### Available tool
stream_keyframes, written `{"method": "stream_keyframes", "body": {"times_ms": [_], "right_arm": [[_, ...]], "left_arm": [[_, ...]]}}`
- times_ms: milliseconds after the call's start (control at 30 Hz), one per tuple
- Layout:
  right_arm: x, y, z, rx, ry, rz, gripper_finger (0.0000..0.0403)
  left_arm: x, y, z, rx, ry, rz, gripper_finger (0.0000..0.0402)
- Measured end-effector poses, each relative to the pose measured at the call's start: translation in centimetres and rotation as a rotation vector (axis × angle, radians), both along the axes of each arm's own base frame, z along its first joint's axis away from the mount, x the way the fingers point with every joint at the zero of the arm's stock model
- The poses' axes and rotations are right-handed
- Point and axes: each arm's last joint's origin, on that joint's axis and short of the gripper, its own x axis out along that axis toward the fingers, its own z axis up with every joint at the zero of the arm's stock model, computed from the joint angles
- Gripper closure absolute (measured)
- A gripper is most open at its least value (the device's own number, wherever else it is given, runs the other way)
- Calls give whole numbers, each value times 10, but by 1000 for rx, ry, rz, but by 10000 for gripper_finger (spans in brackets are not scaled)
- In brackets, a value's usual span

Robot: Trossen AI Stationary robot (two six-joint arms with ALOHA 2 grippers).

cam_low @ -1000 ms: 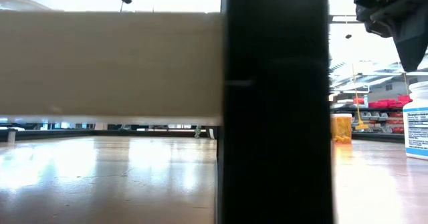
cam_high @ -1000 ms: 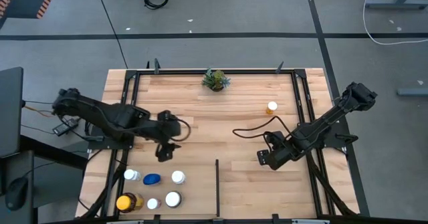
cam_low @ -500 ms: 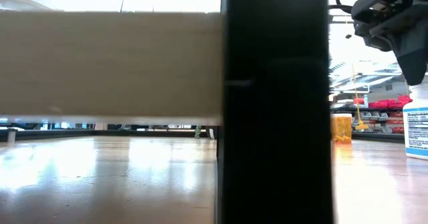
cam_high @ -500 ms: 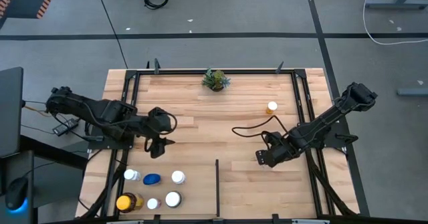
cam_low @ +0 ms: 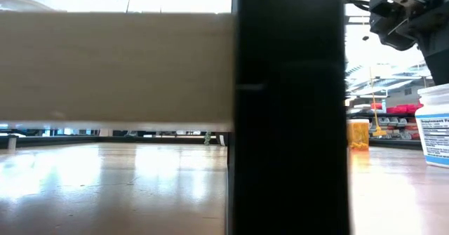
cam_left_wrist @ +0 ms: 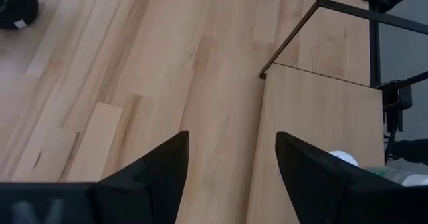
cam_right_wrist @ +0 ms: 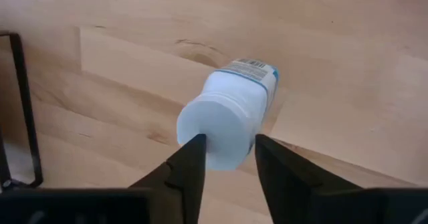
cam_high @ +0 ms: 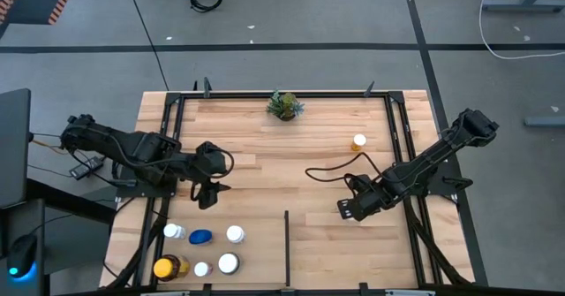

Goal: Pick and place medicine bottles onto shelf by color
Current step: Put the white and blue medicine bottle on the shelf

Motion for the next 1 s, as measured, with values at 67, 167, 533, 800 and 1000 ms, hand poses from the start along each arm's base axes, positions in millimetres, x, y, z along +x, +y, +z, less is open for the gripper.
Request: {"method": "stream_keyframes", "body": {"times_ms": [67, 167, 533, 800, 1000], "right_arm": [[1, 0, 2, -14, -7, -1, 279], [3, -1, 4, -35, -23, -9, 304], [0, 0, 3, -34, -1, 18, 250], [0, 0, 3, -34, 8, 20, 121], [-2, -1, 2, -40, 19, 44, 73]], "left_arm": [[0, 0, 0, 0, 0, 0, 173], [0, 0, 0, 0, 0, 0, 173], [0, 0, 0, -7, 0, 9, 173], [0, 0, 0, -11, 1, 13, 173], [0, 0, 0, -22, 1, 25, 173]]}}
